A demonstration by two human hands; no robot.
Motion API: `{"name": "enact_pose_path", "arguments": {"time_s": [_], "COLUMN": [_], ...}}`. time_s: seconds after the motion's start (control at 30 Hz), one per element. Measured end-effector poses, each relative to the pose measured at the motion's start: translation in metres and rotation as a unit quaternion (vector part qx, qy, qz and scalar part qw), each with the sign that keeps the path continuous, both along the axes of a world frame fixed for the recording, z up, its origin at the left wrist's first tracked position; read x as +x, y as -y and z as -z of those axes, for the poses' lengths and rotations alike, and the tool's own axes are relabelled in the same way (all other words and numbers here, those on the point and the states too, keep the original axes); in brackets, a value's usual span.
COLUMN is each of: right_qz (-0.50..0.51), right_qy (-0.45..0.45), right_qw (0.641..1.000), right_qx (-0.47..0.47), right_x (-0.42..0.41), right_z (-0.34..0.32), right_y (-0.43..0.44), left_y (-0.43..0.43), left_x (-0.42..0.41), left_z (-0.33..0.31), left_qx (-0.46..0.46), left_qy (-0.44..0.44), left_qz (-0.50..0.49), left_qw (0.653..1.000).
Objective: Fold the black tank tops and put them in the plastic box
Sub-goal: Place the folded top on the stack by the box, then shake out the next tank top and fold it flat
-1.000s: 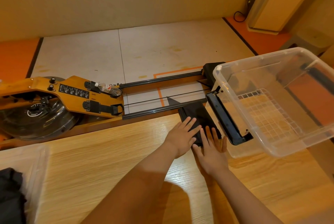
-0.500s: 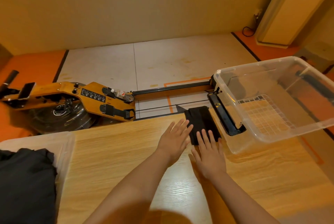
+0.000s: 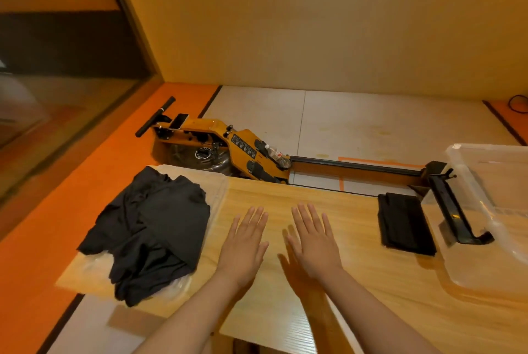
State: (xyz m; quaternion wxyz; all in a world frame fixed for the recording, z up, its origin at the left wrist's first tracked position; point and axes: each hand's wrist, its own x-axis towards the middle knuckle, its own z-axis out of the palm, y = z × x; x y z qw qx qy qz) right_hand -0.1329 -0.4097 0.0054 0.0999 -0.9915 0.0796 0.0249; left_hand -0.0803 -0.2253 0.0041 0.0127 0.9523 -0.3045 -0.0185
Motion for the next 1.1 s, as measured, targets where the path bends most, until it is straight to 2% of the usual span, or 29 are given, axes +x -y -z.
{"name": "enact_pose_path", "arguments": {"time_s": [0.1, 0.27, 0.47, 0.6, 0.7, 0.77, 0.93, 1.1], "right_qz": [-0.042, -0.146, -0.147, -0.107, -0.061, -0.039, -0.02, 0.021], "right_qy": [-0.006, 0.04, -0.01, -0.043, -0.056, -0.052, -0.009, 0.079], "right_qw": [0.999, 0.986, 0.984, 0.989, 0.991, 0.993, 0.985, 0.966], "right_qx": [0.016, 0.072, 0.102, 0.095, 0.101, 0.101, 0.169, 0.246], "right_x": [0.01, 0.044, 0.088, 0.101, 0.104, 0.106, 0.109, 0.111], "right_z": [-0.008, -0.018, -0.005, 0.014, 0.02, 0.022, 0.014, -0.008], "right_y": [-0.039, -0.103, -0.19, -0.227, -0.242, -0.248, -0.248, -0.234], "left_y": [-0.049, -0.109, -0.194, -0.239, -0.256, -0.263, -0.263, -0.257], "left_x": [0.005, 0.026, 0.077, 0.102, 0.113, 0.12, 0.133, 0.144], "left_z": [-0.002, -0.019, -0.006, 0.007, 0.006, 0.001, -0.007, -0.016], "left_qx": [-0.01, -0.068, -0.099, -0.128, -0.213, -0.232, -0.227, -0.251], "left_qy": [0.013, 0.046, 0.024, -0.071, -0.201, -0.233, -0.181, -0.125], "left_qz": [-0.052, -0.104, -0.142, -0.133, -0.111, -0.105, -0.091, -0.071], "left_qw": [0.998, 0.991, 0.985, 0.98, 0.95, 0.939, 0.953, 0.957]}}
